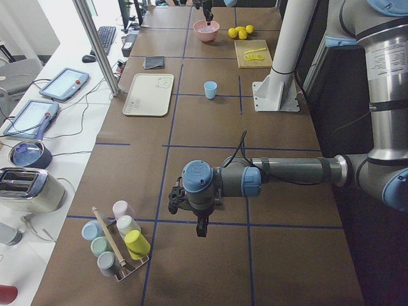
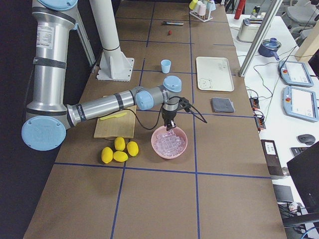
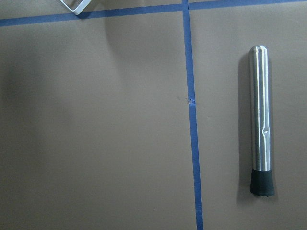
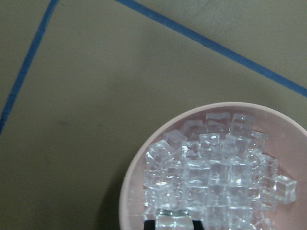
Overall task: Mash ice and strawberries in cup
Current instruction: 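Lower the right gripper into the bowl and grasp a third ice cube, then carry the ice cube with the right gripper over the cup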
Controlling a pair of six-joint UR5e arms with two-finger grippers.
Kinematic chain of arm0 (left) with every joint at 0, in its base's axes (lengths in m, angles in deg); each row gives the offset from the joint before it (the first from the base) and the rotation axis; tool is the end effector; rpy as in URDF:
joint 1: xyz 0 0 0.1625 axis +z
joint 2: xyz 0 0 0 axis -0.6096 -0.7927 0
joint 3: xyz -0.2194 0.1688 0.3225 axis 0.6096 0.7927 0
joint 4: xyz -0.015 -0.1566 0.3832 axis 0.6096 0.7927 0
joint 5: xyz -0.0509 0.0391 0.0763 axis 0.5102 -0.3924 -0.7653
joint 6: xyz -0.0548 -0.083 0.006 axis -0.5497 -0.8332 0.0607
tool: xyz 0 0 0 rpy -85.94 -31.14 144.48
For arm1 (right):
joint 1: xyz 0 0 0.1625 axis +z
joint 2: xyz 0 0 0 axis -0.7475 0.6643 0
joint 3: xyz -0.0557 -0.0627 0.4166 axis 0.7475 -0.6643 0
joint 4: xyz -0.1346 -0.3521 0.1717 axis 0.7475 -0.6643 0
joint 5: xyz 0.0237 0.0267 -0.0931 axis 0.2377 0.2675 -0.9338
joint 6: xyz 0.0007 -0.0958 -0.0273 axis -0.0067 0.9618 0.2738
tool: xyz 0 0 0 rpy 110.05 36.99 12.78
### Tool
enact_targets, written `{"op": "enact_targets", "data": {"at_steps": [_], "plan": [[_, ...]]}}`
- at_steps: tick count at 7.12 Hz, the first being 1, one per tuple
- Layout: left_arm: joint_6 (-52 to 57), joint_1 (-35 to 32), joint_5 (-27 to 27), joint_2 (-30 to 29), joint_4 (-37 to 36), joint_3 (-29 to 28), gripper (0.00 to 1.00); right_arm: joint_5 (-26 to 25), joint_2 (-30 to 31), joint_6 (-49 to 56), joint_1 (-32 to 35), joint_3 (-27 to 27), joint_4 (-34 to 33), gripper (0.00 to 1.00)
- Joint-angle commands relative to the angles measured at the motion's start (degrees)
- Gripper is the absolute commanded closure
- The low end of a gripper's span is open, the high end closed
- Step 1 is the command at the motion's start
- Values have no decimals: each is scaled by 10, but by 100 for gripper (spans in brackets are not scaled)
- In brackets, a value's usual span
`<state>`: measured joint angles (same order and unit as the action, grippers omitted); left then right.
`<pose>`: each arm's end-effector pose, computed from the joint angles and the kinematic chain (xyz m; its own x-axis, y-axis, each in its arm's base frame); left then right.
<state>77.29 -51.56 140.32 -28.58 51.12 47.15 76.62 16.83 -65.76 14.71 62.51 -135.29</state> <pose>-0.0567 -0.3997 0.6676 0.7030 0.0784 -0.7068 -0.0913 0.9956 0.0196 -0.1381 -0.4355 0.4914 0.6981 -0.3531 0.6229 0.2696 0.9355 0.2283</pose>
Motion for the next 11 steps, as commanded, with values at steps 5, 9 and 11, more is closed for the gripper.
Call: {"op": "enact_targets", "data": {"at_steps": [5, 9, 11], "plan": [[0, 1, 32, 1, -3, -2, 0, -132, -281, -515, -270, 5, -28, 94], [0, 1, 33, 1, -3, -2, 0, -257, -481, -694, -390, -126, -66, 94], [0, 3, 33, 2, -3, -2, 0, -262, -499, -700, -399, -147, -65, 94]]}}
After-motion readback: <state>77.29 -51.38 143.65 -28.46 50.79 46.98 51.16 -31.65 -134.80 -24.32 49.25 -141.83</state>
